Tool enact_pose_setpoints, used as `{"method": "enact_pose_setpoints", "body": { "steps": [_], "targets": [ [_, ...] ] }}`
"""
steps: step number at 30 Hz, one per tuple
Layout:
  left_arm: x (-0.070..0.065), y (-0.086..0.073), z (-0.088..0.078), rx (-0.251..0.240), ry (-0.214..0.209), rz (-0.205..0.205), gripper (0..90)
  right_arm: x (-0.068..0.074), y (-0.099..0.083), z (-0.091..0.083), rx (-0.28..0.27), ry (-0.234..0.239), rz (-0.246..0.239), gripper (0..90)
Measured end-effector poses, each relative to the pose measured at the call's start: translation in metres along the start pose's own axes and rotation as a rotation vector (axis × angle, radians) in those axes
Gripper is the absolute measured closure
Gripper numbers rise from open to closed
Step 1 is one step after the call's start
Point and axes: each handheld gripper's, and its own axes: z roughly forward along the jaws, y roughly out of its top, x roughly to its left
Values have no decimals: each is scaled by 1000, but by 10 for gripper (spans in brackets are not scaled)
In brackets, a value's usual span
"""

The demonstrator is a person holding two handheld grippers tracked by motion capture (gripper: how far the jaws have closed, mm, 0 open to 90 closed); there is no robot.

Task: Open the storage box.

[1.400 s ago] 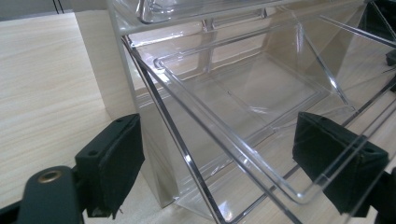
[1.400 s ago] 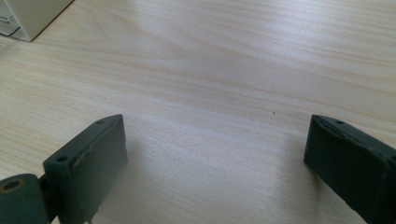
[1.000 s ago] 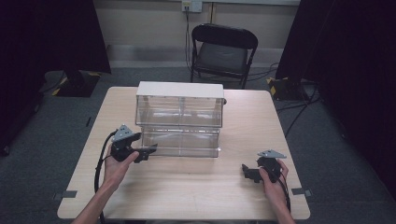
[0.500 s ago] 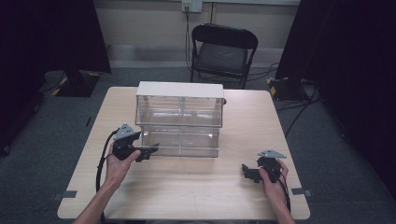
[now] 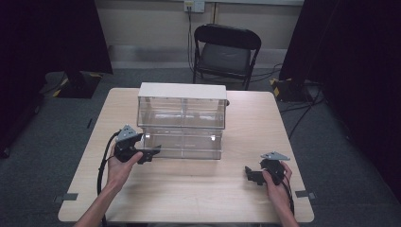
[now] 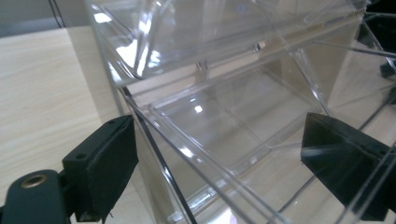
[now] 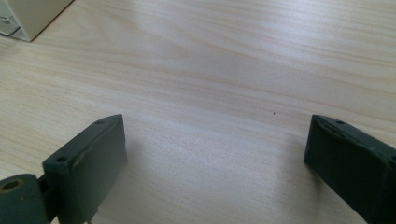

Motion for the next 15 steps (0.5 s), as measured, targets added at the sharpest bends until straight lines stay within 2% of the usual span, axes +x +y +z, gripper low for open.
{"method": "enact_pose_setpoints", "body": {
  "steps": [2, 11, 15],
  "targets": [
    [1, 2, -3, -13, 2, -6, 159, 0, 0, 0, 0, 0, 0, 50],
    [1, 4, -3, -20, 7, -9, 153, 0, 0, 0, 0, 0, 0, 50],
    [2, 6, -3, -22, 10, 4, 151, 0, 0, 0, 1, 0, -1, 50]
  ]
}}
